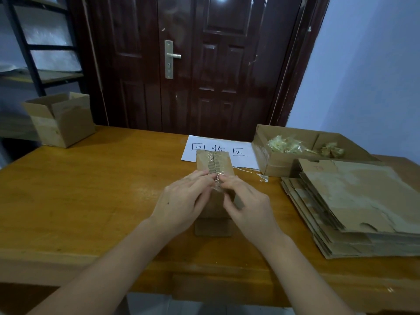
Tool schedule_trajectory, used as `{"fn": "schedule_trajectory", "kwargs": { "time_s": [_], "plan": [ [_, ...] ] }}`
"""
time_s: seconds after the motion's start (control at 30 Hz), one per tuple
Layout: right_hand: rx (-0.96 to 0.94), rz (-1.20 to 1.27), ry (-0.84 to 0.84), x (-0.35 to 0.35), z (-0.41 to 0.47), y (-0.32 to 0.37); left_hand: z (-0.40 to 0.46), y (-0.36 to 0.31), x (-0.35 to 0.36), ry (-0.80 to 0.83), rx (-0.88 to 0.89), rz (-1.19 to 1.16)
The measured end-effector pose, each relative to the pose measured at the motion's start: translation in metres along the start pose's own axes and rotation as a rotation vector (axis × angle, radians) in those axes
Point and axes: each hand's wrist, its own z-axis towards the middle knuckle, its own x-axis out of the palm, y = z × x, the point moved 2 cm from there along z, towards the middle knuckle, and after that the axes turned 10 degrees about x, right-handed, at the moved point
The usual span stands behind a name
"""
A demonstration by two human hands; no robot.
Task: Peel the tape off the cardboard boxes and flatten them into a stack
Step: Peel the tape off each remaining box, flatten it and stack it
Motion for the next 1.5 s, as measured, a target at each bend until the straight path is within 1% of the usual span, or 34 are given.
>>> {"fn": "schedule_trajectory", "kwargs": {
  "time_s": [0.1,0.57,0.87,1.03,1.23,1.5],
  "plan": [
    [0.012,0.01,-0.012,0.001,0.0,-0.003,0.001,-0.002,-0.001,0.002,-0.007,0.003],
    [-0.043,0.001,-0.014,0.001,0.001,-0.007,0.001,-0.004,0.0,-0.007,-0.034,0.035],
    [-0.139,-0.107,0.035,-0.005,0.007,-0.004,0.001,-0.005,0.0,0.009,-0.054,0.04],
    [-0.136,-0.112,0.028,-0.006,0.008,-0.004,0.0,-0.005,-0.001,0.02,-0.09,0.045],
    [-0.132,-0.093,0.018,-0.007,0.012,-0.002,0.003,-0.003,-0.003,0.052,-0.085,0.031],
    [-0.133,-0.105,0.003,-0.005,0.011,-0.002,0.003,-0.002,-0.003,0.043,-0.07,0.035]
  ]
}}
